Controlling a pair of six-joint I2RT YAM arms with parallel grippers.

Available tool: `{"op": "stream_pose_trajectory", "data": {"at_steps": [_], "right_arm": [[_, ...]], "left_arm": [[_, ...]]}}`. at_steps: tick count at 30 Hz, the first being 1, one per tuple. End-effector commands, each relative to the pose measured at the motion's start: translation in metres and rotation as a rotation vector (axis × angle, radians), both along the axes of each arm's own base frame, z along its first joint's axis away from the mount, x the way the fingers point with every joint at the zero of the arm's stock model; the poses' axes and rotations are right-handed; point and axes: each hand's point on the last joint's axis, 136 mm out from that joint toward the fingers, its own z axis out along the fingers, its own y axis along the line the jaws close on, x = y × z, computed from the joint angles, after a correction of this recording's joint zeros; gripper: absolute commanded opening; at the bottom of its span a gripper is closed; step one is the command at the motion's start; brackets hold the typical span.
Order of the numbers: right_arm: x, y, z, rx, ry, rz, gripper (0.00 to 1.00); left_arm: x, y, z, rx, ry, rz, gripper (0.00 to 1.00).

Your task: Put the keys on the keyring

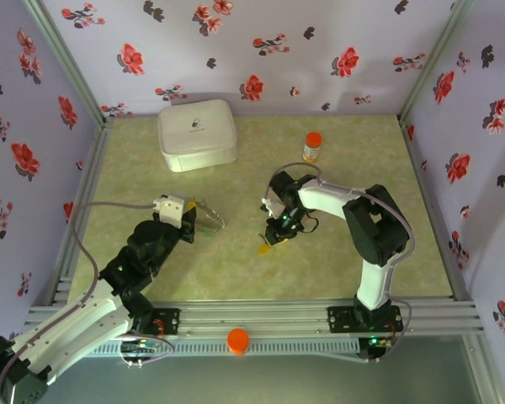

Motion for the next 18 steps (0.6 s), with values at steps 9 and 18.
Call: {"op": "stream_pose_trajectory", "data": {"at_steps": [9, 18], "right_arm": [[-0.0049, 0.0044, -0.0010, 0.011, 0.035, 0.028, 0.18], [-0.0049, 0.0065, -0.0020, 0.019, 0.043, 0.028, 0.14]], "left_arm": [[-0.0003, 0.0016, 0.0175, -0.034, -0.045, 0.006, 0.00], [-0.0001, 0.0019, 0.0167, -0.030, -0.044, 0.008, 0.00]]}}
